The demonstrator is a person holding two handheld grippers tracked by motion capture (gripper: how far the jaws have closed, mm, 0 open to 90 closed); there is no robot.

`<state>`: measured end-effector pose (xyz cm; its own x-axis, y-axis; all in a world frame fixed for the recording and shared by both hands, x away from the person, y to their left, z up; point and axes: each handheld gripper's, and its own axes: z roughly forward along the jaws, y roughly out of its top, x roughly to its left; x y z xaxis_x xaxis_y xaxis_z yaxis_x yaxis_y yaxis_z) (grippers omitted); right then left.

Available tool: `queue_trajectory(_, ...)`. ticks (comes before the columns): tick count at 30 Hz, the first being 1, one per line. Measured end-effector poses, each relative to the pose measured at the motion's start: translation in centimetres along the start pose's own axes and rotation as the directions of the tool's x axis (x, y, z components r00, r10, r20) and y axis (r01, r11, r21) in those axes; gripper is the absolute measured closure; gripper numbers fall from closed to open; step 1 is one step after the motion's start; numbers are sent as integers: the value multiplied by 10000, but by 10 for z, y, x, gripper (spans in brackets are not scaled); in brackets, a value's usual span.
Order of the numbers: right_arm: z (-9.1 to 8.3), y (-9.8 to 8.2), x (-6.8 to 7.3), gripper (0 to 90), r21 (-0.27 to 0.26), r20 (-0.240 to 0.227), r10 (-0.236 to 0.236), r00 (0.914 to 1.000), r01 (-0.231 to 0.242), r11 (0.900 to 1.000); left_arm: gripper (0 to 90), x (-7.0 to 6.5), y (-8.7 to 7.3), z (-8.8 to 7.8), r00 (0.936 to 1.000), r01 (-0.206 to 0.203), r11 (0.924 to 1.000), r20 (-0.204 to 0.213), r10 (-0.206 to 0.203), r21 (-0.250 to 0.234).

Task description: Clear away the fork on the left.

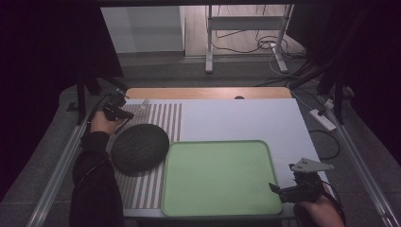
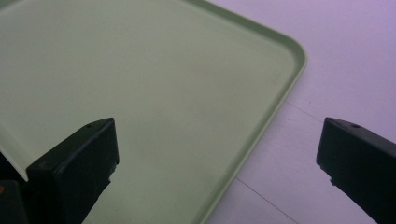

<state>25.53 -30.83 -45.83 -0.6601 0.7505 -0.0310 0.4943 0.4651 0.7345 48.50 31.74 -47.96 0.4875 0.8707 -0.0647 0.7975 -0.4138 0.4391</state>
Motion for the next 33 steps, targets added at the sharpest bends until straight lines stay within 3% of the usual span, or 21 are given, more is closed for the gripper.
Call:
queue_trajectory(13,0,0,1,0,-7,44,-39,10000,39,10000,847,-42,-9,-8,9971,-145,9996,752,126,249)
queue_trajectory(23,-1,0,1,0,-59,32,-28,10000,28,10000,847,-79,-21,-17,9924,-421,9990,1163,398,179)
queue_trajectory(33,-1,0,1,0,-67,46,-72,10000,73,10000,847,-116,-35,-16,9855,-685,9971,1579,624,339)
